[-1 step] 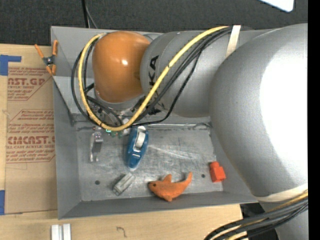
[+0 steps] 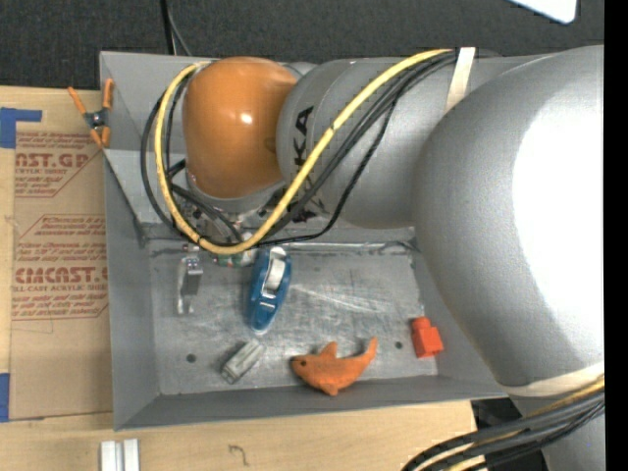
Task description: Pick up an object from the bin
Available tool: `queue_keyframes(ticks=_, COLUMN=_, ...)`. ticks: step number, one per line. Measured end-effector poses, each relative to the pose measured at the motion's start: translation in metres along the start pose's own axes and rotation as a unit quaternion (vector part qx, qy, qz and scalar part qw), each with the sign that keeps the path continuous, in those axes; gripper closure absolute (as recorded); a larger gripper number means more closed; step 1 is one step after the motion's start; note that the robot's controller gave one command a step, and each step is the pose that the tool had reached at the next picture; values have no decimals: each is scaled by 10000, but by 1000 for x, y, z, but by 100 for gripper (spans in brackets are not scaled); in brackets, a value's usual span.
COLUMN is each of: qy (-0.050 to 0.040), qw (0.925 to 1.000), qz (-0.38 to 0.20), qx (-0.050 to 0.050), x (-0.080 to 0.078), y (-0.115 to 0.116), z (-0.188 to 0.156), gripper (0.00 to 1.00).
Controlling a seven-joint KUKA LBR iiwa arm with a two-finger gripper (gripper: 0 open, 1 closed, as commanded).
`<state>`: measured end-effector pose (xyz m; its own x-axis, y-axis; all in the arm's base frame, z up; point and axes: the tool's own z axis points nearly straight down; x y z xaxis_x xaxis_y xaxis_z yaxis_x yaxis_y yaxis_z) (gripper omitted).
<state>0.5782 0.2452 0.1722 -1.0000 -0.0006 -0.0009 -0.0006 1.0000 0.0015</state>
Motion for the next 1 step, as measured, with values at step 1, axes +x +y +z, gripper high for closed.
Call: queue_keyframes(ticks=1, qy=29, qw=9922, qz=-1248, qx=9, x=9, y=-10, z=-35, gripper=0)
